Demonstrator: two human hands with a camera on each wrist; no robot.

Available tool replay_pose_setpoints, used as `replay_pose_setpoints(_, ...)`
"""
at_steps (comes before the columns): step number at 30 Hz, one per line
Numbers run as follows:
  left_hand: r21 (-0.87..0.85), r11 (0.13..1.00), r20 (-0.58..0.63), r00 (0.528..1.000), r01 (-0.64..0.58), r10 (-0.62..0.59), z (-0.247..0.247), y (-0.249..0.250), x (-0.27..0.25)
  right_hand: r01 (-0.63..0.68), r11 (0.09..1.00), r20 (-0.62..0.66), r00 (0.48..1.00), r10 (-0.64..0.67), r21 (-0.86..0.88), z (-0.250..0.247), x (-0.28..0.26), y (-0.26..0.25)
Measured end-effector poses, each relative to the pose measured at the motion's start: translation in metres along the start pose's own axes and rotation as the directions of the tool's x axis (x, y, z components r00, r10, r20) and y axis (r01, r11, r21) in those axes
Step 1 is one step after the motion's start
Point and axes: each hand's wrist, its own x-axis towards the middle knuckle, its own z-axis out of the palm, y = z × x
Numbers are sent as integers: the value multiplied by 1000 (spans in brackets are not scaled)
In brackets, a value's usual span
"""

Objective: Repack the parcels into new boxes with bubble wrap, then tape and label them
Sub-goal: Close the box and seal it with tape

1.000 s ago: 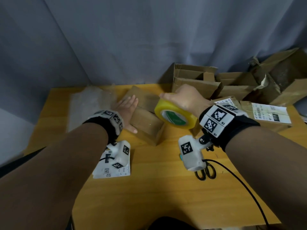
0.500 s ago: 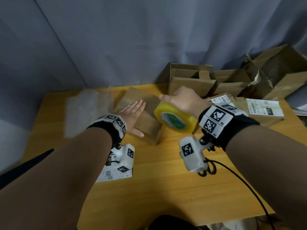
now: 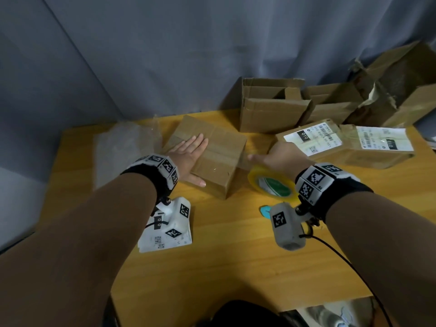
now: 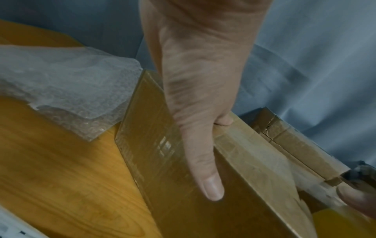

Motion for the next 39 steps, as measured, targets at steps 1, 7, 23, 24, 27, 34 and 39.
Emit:
replay_pose_setpoints(1,2,1000,-3,1000,0,0,0,0,0,-14,1000,2,1000,14,9,4,2,2)
replay_pose_setpoints(7,12,1000,-10,1000,13,-13,-3,4,1,-94,978,32,995,89,188,19,9,15)
replay_pose_setpoints(23,-46,994,-25,995,99,-100,-8,71,-1,-26,897,43,999,8,441,20,-8,16)
replay_pose_setpoints(24,-41,995,-17,996,87,-88,-10,73,-2,-37,890,55,998,13,455,21,-7,17)
replay_pose_setpoints(27,-19,998,20,998,64,-63,-17,78,-6,-49,890,85,996,11,454,22,-11,18)
replay_pose_setpoints(34,15,1000,13,1000,2,-2,-18,65,5,-116,846,160,986,37,521,31,-23,16)
replay_pose_setpoints(39,41,999,-87,996,13,-10,-20,36,13,-112,775,240,969,-52,622,43,-26,-3)
